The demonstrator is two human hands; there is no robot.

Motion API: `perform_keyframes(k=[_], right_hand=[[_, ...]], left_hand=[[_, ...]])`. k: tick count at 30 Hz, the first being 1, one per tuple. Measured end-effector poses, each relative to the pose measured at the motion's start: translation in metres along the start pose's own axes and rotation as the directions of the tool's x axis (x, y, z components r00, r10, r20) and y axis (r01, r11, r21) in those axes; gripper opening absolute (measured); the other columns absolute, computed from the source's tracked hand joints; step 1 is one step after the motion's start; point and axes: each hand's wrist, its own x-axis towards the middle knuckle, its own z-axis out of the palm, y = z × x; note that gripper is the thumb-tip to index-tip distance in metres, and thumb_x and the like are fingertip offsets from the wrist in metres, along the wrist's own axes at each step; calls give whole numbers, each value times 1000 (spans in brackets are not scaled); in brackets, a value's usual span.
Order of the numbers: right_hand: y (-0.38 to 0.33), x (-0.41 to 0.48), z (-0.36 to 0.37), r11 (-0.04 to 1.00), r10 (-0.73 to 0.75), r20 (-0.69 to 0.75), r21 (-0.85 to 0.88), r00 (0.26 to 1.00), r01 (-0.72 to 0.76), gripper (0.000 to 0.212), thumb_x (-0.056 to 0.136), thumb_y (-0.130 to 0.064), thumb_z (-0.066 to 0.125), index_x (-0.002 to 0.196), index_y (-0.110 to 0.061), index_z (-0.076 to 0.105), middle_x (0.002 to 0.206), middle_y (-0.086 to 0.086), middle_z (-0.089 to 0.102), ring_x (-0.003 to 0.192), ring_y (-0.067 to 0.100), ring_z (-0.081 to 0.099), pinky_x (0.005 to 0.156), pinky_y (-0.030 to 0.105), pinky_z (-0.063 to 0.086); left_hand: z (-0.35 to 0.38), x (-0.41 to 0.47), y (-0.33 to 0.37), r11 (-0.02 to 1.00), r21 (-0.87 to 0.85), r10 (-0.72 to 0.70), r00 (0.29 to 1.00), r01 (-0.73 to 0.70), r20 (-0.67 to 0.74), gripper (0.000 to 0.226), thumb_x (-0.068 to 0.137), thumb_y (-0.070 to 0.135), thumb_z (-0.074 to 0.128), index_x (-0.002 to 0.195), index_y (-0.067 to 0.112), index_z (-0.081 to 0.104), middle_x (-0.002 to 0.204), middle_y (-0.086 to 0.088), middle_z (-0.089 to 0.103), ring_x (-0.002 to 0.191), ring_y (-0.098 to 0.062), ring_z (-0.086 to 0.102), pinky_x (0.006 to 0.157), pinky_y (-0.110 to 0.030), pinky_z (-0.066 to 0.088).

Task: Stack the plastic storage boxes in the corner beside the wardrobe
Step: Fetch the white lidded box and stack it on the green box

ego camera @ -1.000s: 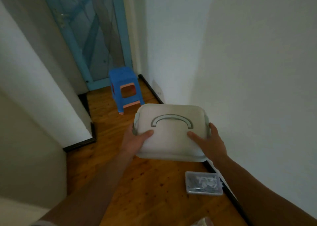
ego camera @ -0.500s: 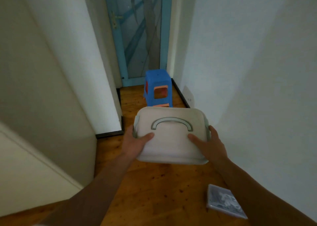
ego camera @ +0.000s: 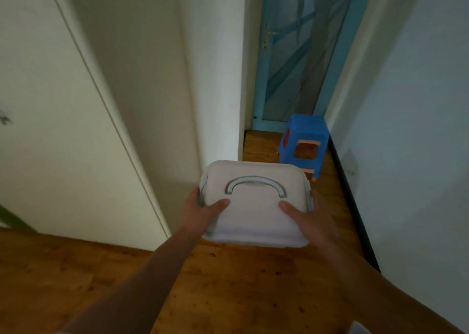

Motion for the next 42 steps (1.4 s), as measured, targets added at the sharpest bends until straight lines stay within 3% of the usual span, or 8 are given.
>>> perform_keyframes(k=[5, 9, 14, 20, 22, 25, 33, 42], right_hand=[[-18, 8, 34, 997, -56, 111, -47, 992, 62, 112, 60, -74, 69, 150, -32, 18, 153, -1, 29, 135, 26, 35, 105, 47, 33], [-31, 11, 61, 995, -84, 222, -29, 971, 93, 109, 60, -71, 71, 149, -38, 17, 152, -2, 31, 133, 28, 37, 104, 45, 35], [-46, 7, 99, 990, -121, 331, -33, 936, 140, 108, 62, -69, 73, 149, -35, 20, 150, 0, 34, 131, 28, 39, 102, 44, 36], [-65, -4, 142, 974, -198, 443, -15, 875, 228, 102, 61, -65, 75, 146, -32, 29, 143, 0, 42, 122, 26, 47, 91, 40, 43], [-73, -12, 159, 972, -209, 492, 6, 845, 236, 101, 62, -62, 77, 145, -31, 30, 141, 0, 44, 121, 26, 48, 95, 46, 45], [-84, -23, 184, 968, -216, 535, 5, 816, 253, 103, 63, -61, 77, 147, -30, 27, 145, 1, 40, 124, 27, 46, 100, 51, 42], [-126, -59, 260, 943, -244, 631, -24, 736, 333, 106, 65, -63, 74, 150, -30, 18, 151, 2, 32, 129, 29, 41, 100, 45, 41], [-168, -95, 336, 909, -268, 687, -51, 675, 413, 110, 61, -69, 72, 149, -32, 18, 147, 1, 36, 125, 29, 44, 96, 45, 43]], left_hand=[[-34, -7, -15, 1000, 2, -27, 993, 28, -118, 80, 70, 46, 81, 137, 23, 43, 122, 4, 55, 103, -17, 54, 74, -26, 47], [-58, -16, -26, 996, 39, -69, 969, 81, -236, 87, 70, 49, 79, 141, 19, 39, 121, 5, 51, 109, -19, 52, 84, -32, 47], [-91, -32, -41, 987, 10, -150, 926, 163, -347, 98, 70, 51, 78, 149, 18, 29, 141, -4, 45, 123, -26, 47, 100, -42, 46], [-125, -53, -59, 980, -68, -199, 866, 189, -460, 93, 72, 47, 79, 147, 19, 31, 131, 2, 47, 114, -21, 48, 99, -43, 47], [-141, -61, -67, 979, -76, -203, 845, 191, -495, 90, 72, 46, 79, 145, 18, 35, 132, -1, 49, 114, -23, 50, 97, -45, 49], [-164, -71, -76, 974, -120, -226, 818, 192, -529, 93, 70, 46, 80, 146, 19, 35, 135, -3, 48, 116, -25, 50, 97, -47, 49], [-240, -88, -97, 958, -210, -287, 727, 198, -624, 100, 70, 46, 81, 150, 18, 28, 142, -5, 43, 122, -27, 47, 101, -46, 46], [-318, -97, -117, 951, -256, -303, 672, 172, -676, 89, 72, 42, 79, 145, 20, 34, 135, -5, 46, 109, -21, 48, 88, -39, 47]])
